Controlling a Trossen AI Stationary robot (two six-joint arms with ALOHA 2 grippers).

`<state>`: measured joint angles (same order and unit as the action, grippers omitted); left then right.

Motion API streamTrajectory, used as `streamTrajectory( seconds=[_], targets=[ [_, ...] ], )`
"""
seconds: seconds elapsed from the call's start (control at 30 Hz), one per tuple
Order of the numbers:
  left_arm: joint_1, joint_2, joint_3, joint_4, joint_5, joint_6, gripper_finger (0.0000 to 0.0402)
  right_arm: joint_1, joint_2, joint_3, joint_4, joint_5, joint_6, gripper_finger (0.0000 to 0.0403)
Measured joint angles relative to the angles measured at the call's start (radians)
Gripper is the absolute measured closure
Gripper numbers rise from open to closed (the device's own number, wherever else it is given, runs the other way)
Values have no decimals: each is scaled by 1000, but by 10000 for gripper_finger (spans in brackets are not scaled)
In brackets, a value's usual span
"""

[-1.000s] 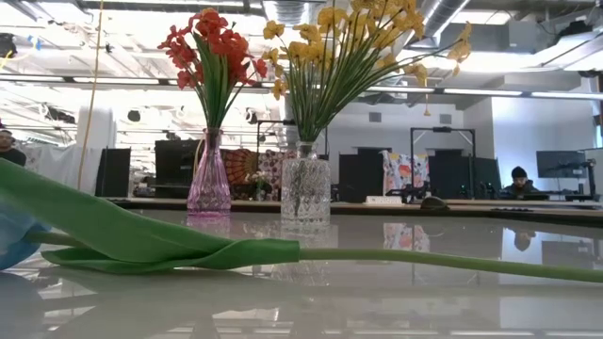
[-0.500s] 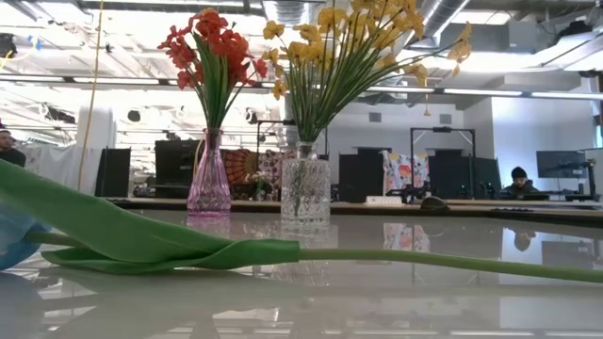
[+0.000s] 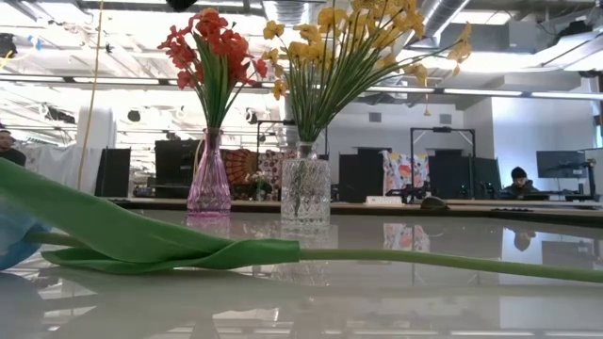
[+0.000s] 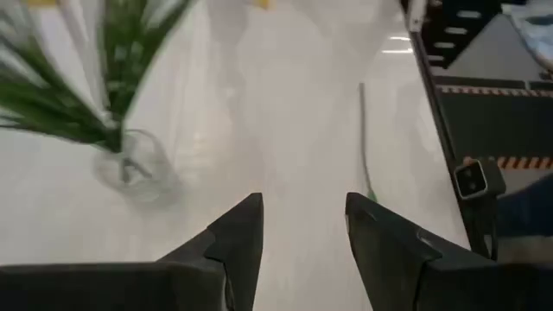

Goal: Sort flowers into vase by color
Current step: Put the top white tulip into the transparent vase

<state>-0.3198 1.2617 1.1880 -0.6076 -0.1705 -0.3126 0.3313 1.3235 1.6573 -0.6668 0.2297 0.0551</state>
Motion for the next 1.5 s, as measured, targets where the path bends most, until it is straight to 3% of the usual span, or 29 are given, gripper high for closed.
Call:
streamTrajectory(
  seconds=[0.13,0.27,0.37,0.5,0.63,0.93,1.17,1.5],
  targets=[
    [2,-1,-108,135,18,-3,248,-8,8,-1,-4,4,-14,376],
    [46,-14,-222,384,113,40,248,-40,10,-1,73,-1,-35,373],
    [81,-14,-308,532,160,41,248,-76,41,1,171,-93,-13,372],
    [116,-14,-417,643,106,38,248,-103,104,0,191,-134,-10,375],
    [149,-14,-489,673,9,19,248,-156,165,0,203,-110,6,375],
    [176,-14,-513,678,6,-26,248,-238,278,0,158,-89,3,373],
    [176,-14,-513,678,-13,-41,248,-238,323,0,45,146,-17,376],
    [176,-14,-513,668,-28,-40,249,-250,347,0,3,139,50,376]
  ],
)
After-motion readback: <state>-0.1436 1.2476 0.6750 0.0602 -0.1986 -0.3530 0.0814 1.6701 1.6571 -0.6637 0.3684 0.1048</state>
